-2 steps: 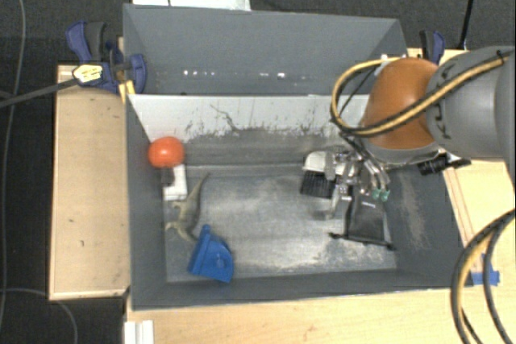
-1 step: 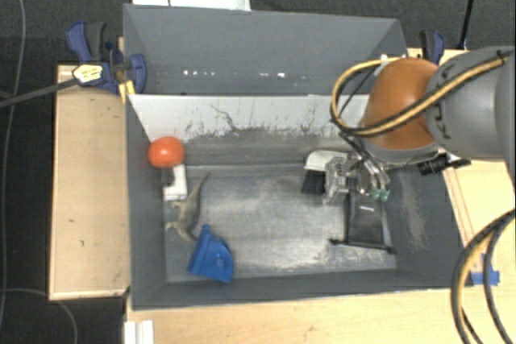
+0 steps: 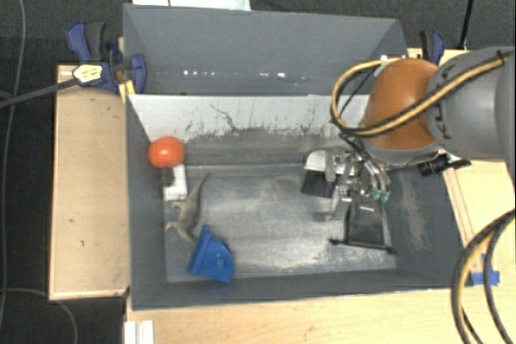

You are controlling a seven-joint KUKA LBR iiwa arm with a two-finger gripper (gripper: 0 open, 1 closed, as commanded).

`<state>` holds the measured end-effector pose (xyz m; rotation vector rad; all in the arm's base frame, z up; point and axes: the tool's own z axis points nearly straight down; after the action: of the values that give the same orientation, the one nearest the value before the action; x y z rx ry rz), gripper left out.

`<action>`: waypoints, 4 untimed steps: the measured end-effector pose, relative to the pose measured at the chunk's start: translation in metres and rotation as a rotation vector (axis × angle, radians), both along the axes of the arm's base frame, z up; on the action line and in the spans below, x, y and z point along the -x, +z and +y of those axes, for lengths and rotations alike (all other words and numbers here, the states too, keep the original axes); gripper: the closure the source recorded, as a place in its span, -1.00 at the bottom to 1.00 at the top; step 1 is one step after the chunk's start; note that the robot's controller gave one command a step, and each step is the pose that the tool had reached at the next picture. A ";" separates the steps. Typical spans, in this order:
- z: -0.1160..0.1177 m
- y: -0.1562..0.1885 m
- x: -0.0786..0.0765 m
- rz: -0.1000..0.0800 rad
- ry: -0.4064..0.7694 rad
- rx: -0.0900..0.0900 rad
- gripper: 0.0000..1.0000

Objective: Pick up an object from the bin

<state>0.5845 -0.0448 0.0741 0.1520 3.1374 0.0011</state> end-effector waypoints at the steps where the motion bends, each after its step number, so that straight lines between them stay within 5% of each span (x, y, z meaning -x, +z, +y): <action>1: 0.000 0.000 0.000 0.000 0.002 0.000 1.00; 2: 0.000 0.000 0.000 0.000 0.001 0.000 -1.00; 3: 0.000 0.000 0.000 0.000 0.002 0.000 1.00; 4: 0.000 0.000 0.000 0.000 0.003 0.000 -1.00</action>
Offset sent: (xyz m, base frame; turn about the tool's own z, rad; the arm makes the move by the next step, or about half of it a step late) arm 0.0000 0.0000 0.0000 0.0000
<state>0.5847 -0.0446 0.0742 0.1470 3.1373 0.0015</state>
